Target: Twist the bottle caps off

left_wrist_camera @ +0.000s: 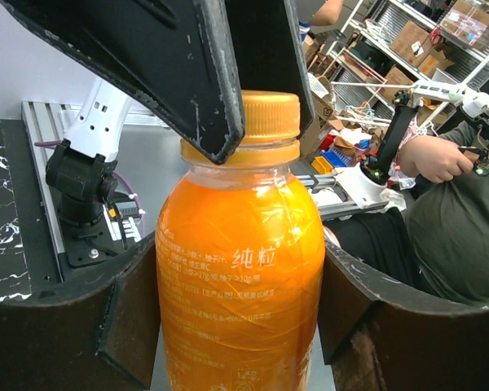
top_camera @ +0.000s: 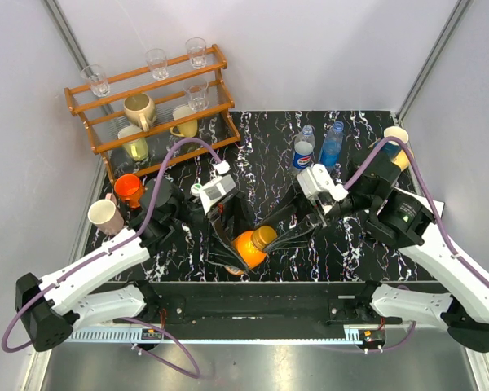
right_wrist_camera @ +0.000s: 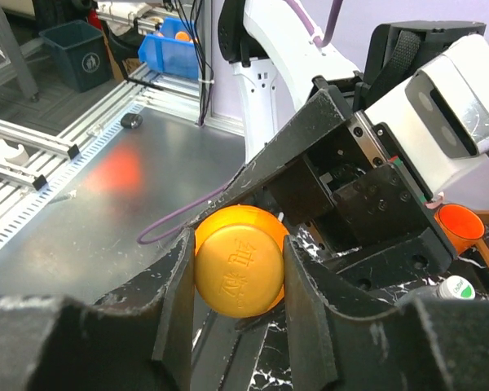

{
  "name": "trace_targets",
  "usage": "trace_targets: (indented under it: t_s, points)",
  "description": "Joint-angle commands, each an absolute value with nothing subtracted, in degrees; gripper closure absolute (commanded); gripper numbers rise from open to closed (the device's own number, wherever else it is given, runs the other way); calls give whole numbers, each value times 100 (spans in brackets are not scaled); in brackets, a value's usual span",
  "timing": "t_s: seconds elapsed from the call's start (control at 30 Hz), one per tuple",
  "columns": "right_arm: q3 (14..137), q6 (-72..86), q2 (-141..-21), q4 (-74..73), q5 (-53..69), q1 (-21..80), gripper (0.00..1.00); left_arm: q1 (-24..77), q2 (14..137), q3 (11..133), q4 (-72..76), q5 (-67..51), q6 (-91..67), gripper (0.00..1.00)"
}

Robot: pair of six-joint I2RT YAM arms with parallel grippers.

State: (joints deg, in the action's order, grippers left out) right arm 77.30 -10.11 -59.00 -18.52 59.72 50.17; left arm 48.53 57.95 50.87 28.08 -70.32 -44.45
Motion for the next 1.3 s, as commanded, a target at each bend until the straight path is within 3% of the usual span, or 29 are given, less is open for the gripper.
trace_targets:
  t_s: [0.0,0.03,0.07,0.23,0.7,0.9,1.27]
  points:
    - [7787,-1477,-6082,-3472,6074,5115,100,4825,5643,5326,3684,-6952,-4116,54]
    - [7787,-1442,-6073,-3402,5969,5107,93,4825,5625,5387,3308,-6935,-3965,54]
    - [7778,-1198,-6021,-3323,5620,5106,77,4834,5608,5422,3061,-6830,-3781,54]
    - [7620,-546,-5810,-2744,4818,5106,52,4825,5528,5748,1226,-6338,-2357,53]
    - [7681,-35,-5634,-2154,3182,5106,21,4834,5449,5880,36,-5239,-1363,52]
    - [7962,842,-5677,-1723,2305,5107,3,4860,5414,5862,-193,-4290,-1056,51]
    - [8552,2979,-6363,-2504,211,5115,0,5493,5353,5739,-167,-1435,-387,50]
